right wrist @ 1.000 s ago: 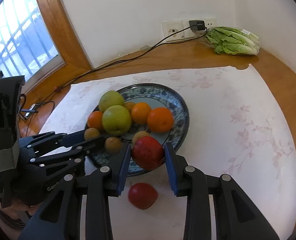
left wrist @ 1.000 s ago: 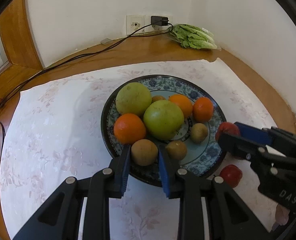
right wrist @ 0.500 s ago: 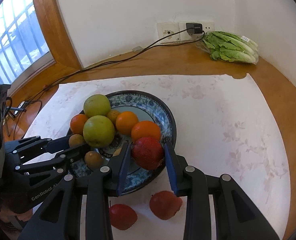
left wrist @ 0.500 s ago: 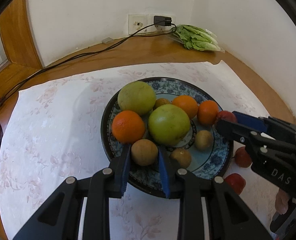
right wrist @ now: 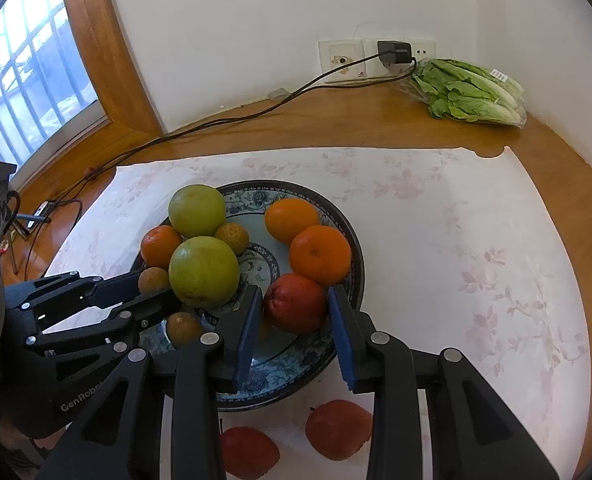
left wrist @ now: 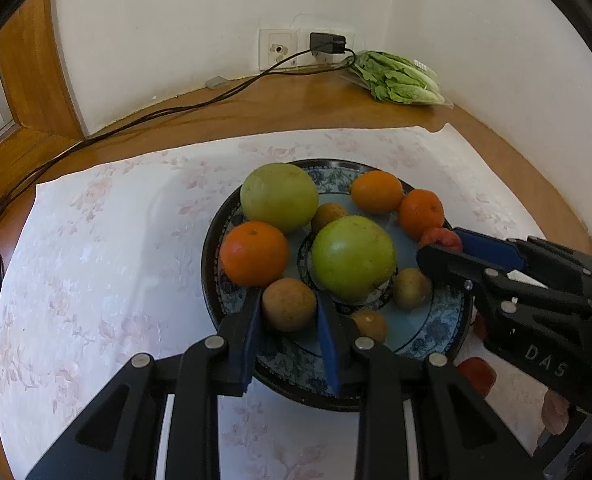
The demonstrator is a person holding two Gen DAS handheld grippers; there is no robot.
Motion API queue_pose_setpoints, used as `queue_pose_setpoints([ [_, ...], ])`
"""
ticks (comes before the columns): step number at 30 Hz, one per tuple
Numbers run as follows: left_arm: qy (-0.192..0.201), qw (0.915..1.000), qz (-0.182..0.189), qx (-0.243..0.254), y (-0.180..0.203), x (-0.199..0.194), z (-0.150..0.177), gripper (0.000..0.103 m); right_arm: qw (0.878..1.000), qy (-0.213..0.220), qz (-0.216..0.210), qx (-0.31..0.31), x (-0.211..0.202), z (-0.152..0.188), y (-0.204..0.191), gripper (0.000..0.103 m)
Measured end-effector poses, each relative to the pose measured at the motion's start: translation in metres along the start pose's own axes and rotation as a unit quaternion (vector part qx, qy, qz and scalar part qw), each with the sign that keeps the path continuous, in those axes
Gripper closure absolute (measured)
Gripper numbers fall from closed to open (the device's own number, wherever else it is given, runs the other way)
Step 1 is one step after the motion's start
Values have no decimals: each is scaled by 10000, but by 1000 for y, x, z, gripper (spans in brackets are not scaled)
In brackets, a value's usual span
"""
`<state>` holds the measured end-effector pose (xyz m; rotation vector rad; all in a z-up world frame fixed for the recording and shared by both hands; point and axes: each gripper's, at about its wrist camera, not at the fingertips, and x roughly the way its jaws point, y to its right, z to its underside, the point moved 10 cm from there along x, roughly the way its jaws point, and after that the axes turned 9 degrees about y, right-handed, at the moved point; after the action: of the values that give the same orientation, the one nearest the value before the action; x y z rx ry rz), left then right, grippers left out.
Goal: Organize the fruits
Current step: 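Carry the kiwi onto the plate with the left tool while the right tool carries the pomegranate there, then open both tools to release the kiwi and pomegranate, then withdraw from the plate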
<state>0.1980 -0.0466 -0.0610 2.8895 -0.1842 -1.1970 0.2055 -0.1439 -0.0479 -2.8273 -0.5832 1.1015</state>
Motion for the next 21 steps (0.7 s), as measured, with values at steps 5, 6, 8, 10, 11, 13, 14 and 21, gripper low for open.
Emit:
queue_pose_setpoints([
  [5,30,9999,-51,118,3,3,-1,75,10000,4,-64,-21,7,-1,-1,68],
  [6,34,9999,-58,133,3,3,-1,75,10000,17,-74,-31,8,-1,-1,68],
  [8,46,9999,-68,144,4,4,-1,75,10000,27,-74,-21,9,-1,-1,68],
  [10,57,9999,-52,125,4,5,-1,75,10000,24,-61,0,10,-2,-2,68],
  [11,57,9999,-45,125,4,5,-1,75,10000,4,-63,19,11,-1,-1,68],
  [13,52,9999,-27,114,4,6,-2,75,10000,-52,-12,34,12,1,0,68],
  [14,50,9999,-20,104,4,6,-2,75,10000,-20,-26,27,12,1,0,68],
  [21,39,10000,43,59,5,5,-1,72,9999,-82,-62,-2,11,2,-2,63],
])
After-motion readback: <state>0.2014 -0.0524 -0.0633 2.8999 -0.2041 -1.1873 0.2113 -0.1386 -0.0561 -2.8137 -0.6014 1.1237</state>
